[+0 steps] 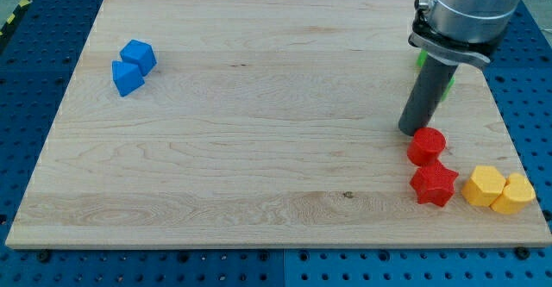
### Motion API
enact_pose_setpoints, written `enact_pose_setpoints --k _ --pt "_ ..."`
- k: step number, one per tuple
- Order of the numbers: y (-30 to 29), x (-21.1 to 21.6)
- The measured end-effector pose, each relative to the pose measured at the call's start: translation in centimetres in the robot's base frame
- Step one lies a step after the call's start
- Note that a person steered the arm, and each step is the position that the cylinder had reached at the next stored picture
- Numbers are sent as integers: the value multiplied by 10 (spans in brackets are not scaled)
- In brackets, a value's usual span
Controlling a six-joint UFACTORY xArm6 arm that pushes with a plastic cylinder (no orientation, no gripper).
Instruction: Place the blue cube diagonal to the red blocks
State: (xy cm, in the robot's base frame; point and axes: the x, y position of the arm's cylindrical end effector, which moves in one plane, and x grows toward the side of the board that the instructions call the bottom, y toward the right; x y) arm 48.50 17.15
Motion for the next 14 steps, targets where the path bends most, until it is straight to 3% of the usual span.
enact_pose_setpoints --k 3,5,7,8,9,11,14 --pt "-11 -1" --pt "-142 -73" --pt "-284 -188" --pt "-365 -191" --pt "-410 -180" --pt "-436 -175" --pt "-428 -144"
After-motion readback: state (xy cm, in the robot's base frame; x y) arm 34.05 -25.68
